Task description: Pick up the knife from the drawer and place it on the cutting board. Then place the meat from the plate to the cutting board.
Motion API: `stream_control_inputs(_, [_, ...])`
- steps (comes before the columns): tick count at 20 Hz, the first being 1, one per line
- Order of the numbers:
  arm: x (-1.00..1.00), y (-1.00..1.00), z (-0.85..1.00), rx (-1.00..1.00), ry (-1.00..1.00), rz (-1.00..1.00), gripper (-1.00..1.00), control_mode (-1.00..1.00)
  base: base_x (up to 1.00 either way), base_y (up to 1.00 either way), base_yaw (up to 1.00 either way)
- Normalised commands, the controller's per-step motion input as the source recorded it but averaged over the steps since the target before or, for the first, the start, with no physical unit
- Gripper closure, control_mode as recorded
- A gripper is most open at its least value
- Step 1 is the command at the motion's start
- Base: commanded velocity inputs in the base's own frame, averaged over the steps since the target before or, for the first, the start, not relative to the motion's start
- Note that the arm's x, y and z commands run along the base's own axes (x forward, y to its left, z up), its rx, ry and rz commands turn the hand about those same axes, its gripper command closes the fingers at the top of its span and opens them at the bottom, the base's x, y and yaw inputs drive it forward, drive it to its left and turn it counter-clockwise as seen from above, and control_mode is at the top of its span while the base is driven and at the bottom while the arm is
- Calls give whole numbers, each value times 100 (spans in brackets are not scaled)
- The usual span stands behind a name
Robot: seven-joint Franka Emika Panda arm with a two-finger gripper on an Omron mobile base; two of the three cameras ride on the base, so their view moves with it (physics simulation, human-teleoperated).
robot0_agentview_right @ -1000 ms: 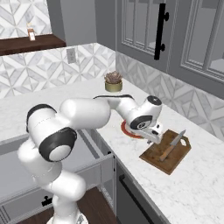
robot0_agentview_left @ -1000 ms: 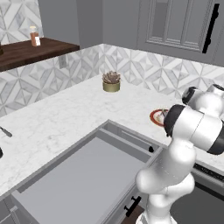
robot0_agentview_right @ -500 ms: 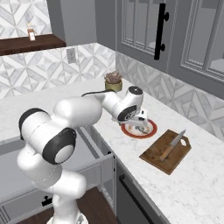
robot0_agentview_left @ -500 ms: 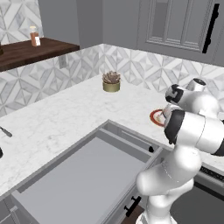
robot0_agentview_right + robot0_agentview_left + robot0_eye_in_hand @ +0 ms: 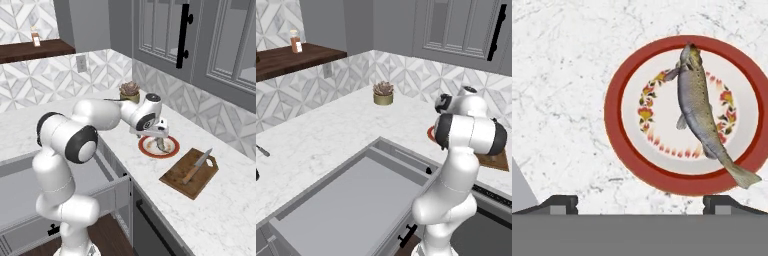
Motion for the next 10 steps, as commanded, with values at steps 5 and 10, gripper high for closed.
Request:
stream_control_inputs(5, [45,-16,-1,0,11,0,-100,-100,0,0,0])
stream_control_inputs(10, [3,-26,-19,0,8,0,-100,-100,0,0,0])
